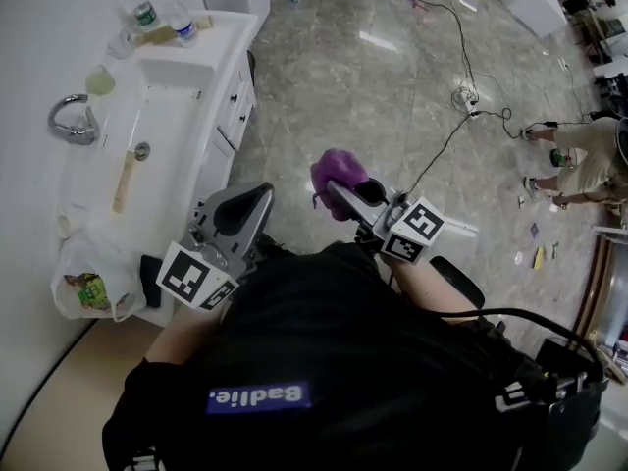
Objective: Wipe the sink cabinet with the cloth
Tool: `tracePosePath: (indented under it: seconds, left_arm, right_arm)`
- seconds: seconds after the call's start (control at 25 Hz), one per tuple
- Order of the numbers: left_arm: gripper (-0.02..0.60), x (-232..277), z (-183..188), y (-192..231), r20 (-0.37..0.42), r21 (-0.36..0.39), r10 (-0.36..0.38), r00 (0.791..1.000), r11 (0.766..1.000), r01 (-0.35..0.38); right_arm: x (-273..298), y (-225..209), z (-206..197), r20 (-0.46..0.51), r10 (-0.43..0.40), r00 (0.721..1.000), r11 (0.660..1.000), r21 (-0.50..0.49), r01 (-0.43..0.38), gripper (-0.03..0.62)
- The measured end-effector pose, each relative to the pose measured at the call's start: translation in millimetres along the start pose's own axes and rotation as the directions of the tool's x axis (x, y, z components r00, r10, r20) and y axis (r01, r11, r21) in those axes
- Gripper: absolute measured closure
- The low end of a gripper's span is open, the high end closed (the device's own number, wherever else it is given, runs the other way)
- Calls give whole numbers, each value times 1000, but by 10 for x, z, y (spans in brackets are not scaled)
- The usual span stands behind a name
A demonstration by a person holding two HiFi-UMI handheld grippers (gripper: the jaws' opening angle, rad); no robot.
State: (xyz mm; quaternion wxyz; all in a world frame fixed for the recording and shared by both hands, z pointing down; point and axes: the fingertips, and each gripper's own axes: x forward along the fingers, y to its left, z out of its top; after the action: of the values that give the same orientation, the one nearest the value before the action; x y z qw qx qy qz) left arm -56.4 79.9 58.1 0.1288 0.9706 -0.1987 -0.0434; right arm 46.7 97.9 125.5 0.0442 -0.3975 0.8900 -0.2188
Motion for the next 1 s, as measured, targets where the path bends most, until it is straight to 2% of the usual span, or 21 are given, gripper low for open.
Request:
tracePosePath:
  seconds: [0.32,0.56,0.84,1.0]
  left_arm:
    - [577,386,-119,284,-16,-24,40,999,999,-40]
    - [577,912,-127,451,-18,-28,111,994,993,-112]
    - [577,1355,-182,766,1,-40,212,977,977,-211]
    - [577,1444,-415,945,-17,-16,217,976,976,-217]
  right_arm:
    - [238,-505,-51,-40,43,998,999,27,-42,520]
    - [384,-1033,38,-86,138,987,990,35,-136,520]
    - [646,-1597,105,-117,206,971,978,45,-202,521]
    - [834,-1931,-43,-133,204,970,979,32,-201,521]
